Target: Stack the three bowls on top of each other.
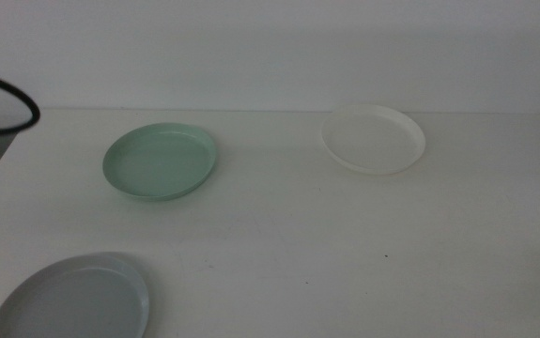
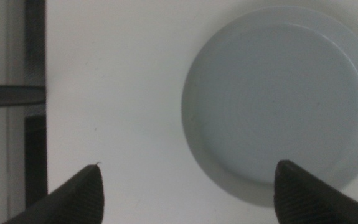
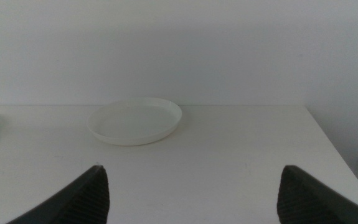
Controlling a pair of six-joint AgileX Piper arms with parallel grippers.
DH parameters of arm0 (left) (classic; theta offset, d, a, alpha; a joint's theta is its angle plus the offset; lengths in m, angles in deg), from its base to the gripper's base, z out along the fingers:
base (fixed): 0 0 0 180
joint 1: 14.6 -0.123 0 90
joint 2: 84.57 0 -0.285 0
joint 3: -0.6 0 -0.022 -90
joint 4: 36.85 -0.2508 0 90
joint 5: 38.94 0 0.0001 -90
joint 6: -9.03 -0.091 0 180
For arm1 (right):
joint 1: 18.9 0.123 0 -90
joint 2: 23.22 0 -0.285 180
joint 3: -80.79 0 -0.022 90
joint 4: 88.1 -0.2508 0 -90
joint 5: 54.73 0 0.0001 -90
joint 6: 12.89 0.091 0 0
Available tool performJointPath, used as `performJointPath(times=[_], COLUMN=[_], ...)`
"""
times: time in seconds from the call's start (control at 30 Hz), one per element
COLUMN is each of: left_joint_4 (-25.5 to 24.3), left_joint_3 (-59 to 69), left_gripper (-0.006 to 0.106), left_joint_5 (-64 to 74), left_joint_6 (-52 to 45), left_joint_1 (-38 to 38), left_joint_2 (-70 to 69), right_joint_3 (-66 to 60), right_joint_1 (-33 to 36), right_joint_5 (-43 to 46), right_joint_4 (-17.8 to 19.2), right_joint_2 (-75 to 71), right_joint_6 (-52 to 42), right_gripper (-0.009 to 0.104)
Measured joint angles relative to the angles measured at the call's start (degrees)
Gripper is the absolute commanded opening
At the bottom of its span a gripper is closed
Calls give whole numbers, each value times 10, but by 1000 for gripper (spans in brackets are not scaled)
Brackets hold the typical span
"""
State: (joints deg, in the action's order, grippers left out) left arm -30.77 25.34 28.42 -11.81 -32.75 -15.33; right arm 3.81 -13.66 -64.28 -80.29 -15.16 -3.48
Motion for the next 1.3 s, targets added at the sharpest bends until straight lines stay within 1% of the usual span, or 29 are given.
performJointPath(times=[0.1, 0.2, 0.53, 0.7, 0.87, 1.03, 1.1, 1.2, 1.3], left_joint_4=[26, 35, 31, 31, 40, 47, 47, 49, 51], left_joint_3=[29, 45, 54, 73, 99, 107, 107, 107, 107], left_gripper=[94, 94, 94, 94, 94, 94, 93, 88, 78], left_joint_5=[-41, -65, -106, -151, -208, -237, -242, -248, -253], left_joint_6=[-34, -50, -82, -89, -90, -90, -90, -90, -91], left_joint_1=[-13, -14, -16, -16, -17, -17, -17, -17, -17], left_joint_2=[12, 39, 163, 205, 243, 279, 290, 306, 316], right_joint_3=[0, 0, 0, 0, 0, 0, 0, 0, 0], right_joint_1=[0, 0, 0, 0, 0, 0, 0, 0, 0], right_joint_5=[0, 0, 0, 0, 0, 0, 0, 0, 0], right_joint_4=[0, 0, 0, 0, 0, 0, 0, 0, 0], right_joint_2=[0, 0, 0, 0, 0, 0, 0, 0, 0], right_joint_6=[0, 0, 0, 0, 0, 0, 0, 0, 0], right_gripper=[92, 92, 92, 92, 92, 92, 92, 92, 92])
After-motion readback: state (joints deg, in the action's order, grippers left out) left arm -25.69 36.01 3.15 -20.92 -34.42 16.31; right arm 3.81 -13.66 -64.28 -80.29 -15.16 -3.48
